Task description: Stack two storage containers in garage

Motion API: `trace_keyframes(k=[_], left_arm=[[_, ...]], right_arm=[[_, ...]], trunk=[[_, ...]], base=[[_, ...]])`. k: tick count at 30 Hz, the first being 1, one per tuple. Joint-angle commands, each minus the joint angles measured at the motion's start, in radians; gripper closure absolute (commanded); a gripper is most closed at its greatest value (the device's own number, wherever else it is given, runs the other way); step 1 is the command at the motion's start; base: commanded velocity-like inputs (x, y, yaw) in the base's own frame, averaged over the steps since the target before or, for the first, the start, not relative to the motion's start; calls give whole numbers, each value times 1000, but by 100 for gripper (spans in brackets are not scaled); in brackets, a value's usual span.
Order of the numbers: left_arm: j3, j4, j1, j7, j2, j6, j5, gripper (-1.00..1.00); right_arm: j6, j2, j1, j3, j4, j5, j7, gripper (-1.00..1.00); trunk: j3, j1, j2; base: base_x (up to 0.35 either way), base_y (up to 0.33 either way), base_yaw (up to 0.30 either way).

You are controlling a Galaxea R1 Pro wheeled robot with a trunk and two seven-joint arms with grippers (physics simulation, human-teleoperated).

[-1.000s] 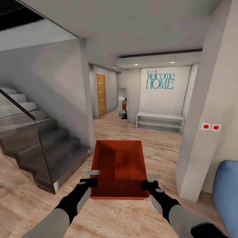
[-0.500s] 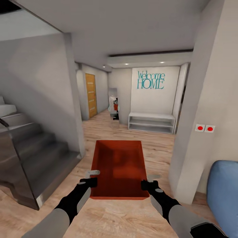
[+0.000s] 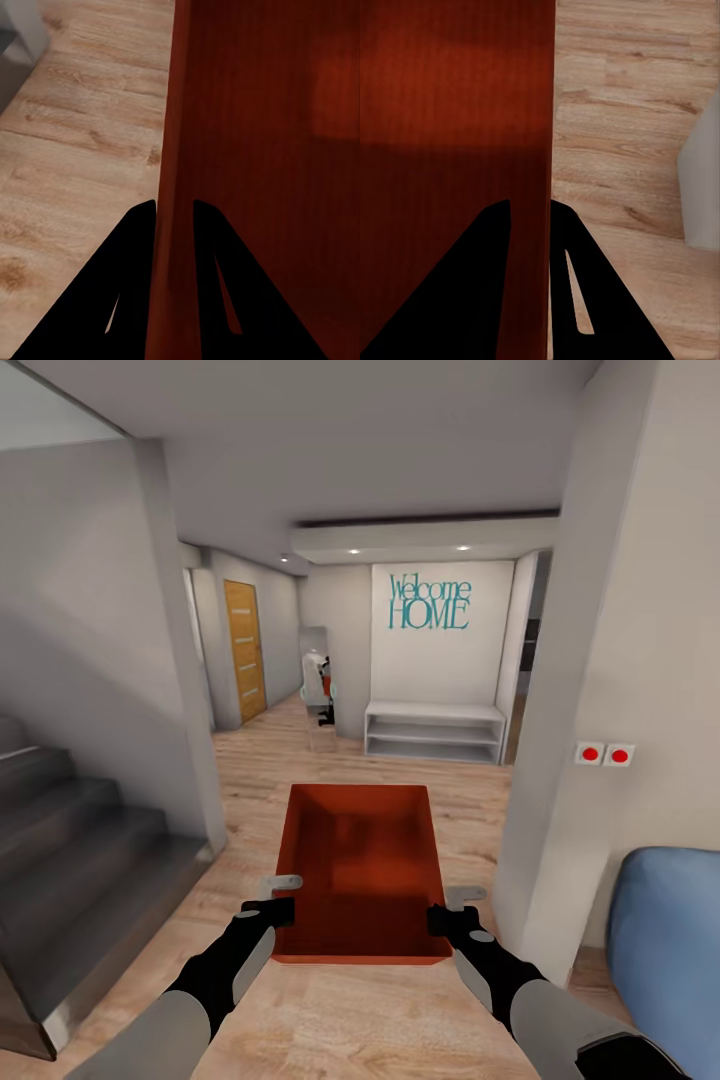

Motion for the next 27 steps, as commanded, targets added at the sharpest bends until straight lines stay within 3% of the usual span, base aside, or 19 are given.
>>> trace_keyframes(k=[1, 27], left_arm=[[69, -3, 0, 11, 1, 4, 62, 100], [70, -3, -1, 11, 2, 4, 62, 100]], right_arm=[[-2, 0, 0, -19, -2, -11, 2, 100], [-4, 1, 0, -19, -2, -8, 0, 100]], trunk=[[0, 1, -1], [0, 1, -1]], base=[[323, 0, -3], [323, 0, 0]])
